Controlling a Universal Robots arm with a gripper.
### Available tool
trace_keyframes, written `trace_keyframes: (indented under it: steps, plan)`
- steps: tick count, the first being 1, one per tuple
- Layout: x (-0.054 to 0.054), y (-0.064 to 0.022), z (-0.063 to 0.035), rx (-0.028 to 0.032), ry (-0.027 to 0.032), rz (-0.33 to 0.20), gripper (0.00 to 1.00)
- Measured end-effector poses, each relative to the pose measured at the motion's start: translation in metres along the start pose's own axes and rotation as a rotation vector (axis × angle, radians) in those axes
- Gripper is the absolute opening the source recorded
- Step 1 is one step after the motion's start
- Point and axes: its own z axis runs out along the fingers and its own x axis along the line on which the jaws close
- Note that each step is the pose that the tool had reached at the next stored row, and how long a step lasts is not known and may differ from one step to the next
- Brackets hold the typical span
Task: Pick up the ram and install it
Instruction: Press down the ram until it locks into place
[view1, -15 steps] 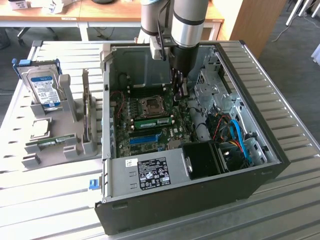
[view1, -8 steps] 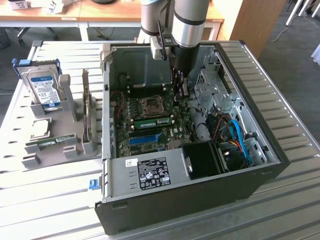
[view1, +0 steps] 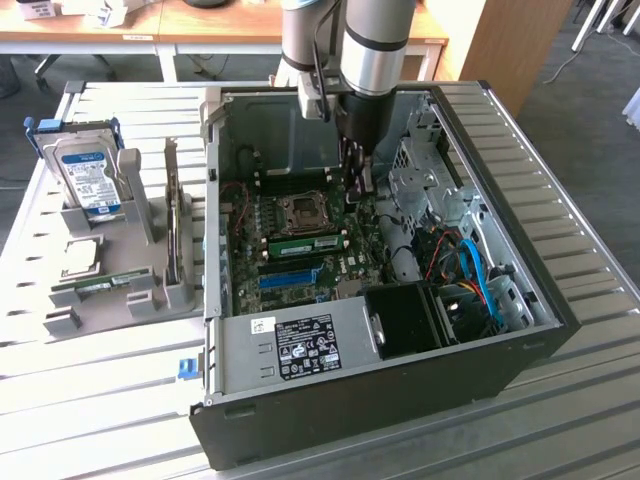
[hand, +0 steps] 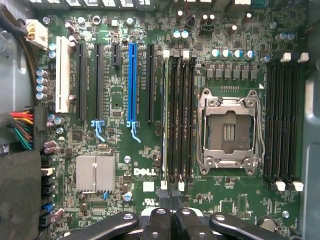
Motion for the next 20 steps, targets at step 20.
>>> trace_keyframes:
  steps: [20]
  plan:
    - [0.000,0.0040,0.0160,0.0013,0.0000,0.001,0.11]
